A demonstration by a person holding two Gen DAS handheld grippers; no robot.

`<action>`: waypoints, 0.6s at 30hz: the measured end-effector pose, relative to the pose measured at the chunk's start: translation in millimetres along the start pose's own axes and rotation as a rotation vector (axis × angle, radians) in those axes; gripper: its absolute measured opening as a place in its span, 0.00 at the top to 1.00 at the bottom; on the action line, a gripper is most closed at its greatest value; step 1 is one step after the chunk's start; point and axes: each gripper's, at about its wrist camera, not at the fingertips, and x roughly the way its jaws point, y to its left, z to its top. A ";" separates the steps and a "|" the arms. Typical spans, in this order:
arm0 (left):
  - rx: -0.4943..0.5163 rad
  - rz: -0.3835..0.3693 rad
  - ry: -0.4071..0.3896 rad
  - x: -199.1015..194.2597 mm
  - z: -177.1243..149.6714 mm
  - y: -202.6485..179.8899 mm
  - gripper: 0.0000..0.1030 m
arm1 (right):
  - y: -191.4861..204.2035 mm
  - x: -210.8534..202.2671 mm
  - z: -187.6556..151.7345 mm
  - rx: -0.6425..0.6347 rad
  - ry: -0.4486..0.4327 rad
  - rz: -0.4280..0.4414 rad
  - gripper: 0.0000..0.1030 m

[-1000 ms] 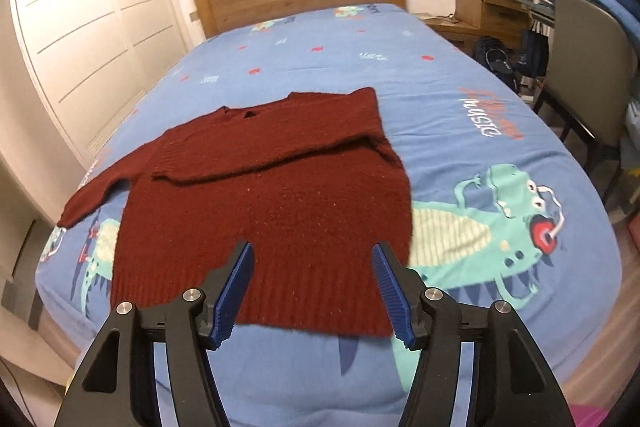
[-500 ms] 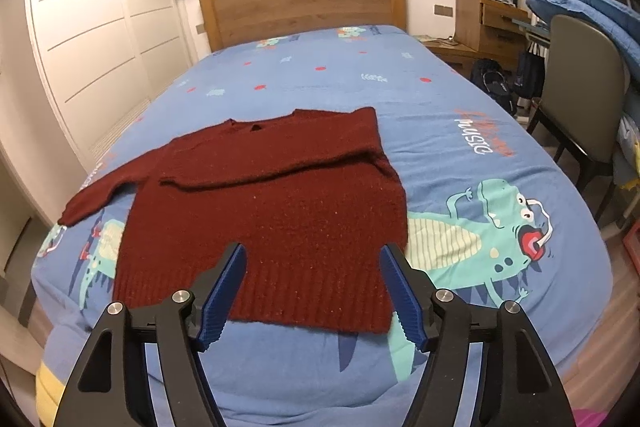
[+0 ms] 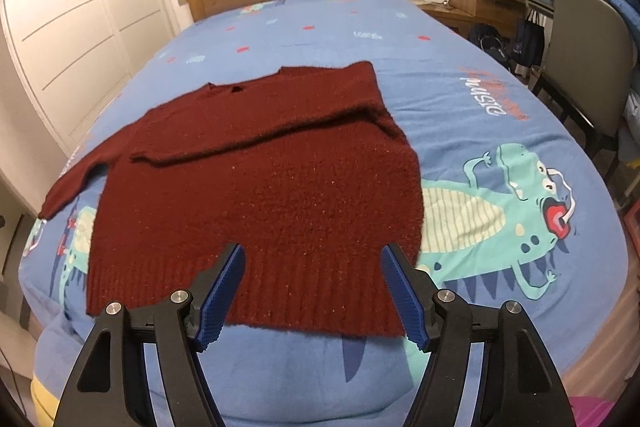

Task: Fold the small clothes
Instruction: 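Grasp the cuff of the other sleeve with the left tool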

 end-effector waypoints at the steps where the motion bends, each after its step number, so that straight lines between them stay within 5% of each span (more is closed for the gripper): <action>1: -0.020 0.001 0.012 9.7 4.0 7.2 0.02 | 0.2 4.2 1.3 0.003 0.006 -0.001 0.30; 9: -0.162 -0.042 0.071 73.3 35.2 49.5 0.06 | 11.8 37.0 11.6 -0.021 0.064 -0.020 0.30; 18: -0.436 -0.212 0.090 129.2 61.4 102.5 0.23 | 16.3 54.9 22.3 -0.037 0.099 -0.047 0.30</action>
